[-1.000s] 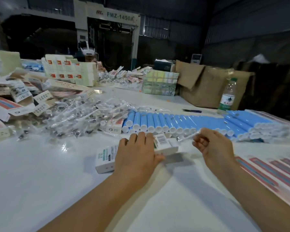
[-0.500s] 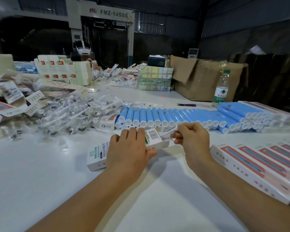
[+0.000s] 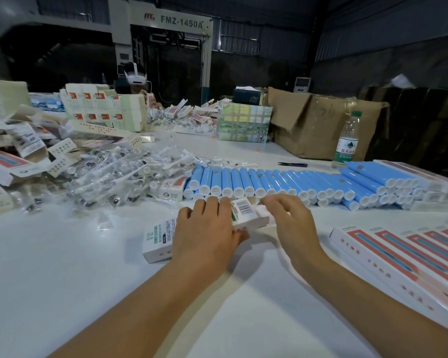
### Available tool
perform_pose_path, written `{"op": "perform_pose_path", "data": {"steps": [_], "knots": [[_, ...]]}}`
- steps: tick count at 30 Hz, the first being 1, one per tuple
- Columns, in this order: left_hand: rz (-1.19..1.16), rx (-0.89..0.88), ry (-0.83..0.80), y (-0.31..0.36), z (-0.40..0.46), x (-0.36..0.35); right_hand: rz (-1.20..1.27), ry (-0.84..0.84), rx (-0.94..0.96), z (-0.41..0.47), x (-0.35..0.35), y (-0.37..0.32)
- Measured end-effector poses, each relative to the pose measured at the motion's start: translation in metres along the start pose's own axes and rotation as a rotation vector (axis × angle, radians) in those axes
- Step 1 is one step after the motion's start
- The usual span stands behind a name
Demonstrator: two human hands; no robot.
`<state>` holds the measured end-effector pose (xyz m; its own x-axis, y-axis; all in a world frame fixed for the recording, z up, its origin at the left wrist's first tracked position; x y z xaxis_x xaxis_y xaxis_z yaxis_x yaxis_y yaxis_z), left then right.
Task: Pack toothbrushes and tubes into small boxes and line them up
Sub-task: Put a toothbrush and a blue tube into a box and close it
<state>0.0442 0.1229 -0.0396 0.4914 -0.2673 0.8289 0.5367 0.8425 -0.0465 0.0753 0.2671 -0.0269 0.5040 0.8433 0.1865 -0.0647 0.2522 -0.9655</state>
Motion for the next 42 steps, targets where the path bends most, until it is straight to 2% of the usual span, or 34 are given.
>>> {"op": "perform_pose_path", "data": {"steps": [3,6,8,13,23,31,42], "knots": [[0.009,0.024,-0.003,-0.004,0.001,0.001,-0.133,0.045,0.225,-0.006,0.005,-0.005],[0.016,0.033,-0.018,-0.004,0.001,0.000,-0.251,0.015,0.273,-0.010,0.000,-0.002],[0.027,0.033,-0.025,-0.004,0.001,-0.001,-0.280,0.012,0.260,-0.008,-0.001,0.000],[0.042,0.054,-0.019,-0.005,0.001,-0.001,-0.114,-0.022,0.135,-0.010,-0.002,0.000],[0.070,0.114,-0.050,-0.006,0.003,0.001,-0.010,-0.021,0.006,-0.019,-0.012,0.001],[0.068,0.098,-0.074,-0.004,0.001,0.002,-0.084,-0.054,0.090,-0.019,-0.015,0.009],[0.063,0.011,-0.107,0.007,-0.003,-0.003,-0.162,-0.108,-0.033,0.004,-0.014,0.007]]}}
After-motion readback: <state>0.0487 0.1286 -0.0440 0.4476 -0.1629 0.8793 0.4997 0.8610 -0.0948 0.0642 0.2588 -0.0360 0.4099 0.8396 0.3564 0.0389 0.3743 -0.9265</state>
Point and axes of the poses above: each hand's wrist, its own z-axis towards the middle knuckle, its own x-axis out of the back of the hand, y = z × x, the point moved 2 cm from there along z, towards the middle knuckle, and after that the axes turned 8 degrees about -x, right-handed, at the moved point
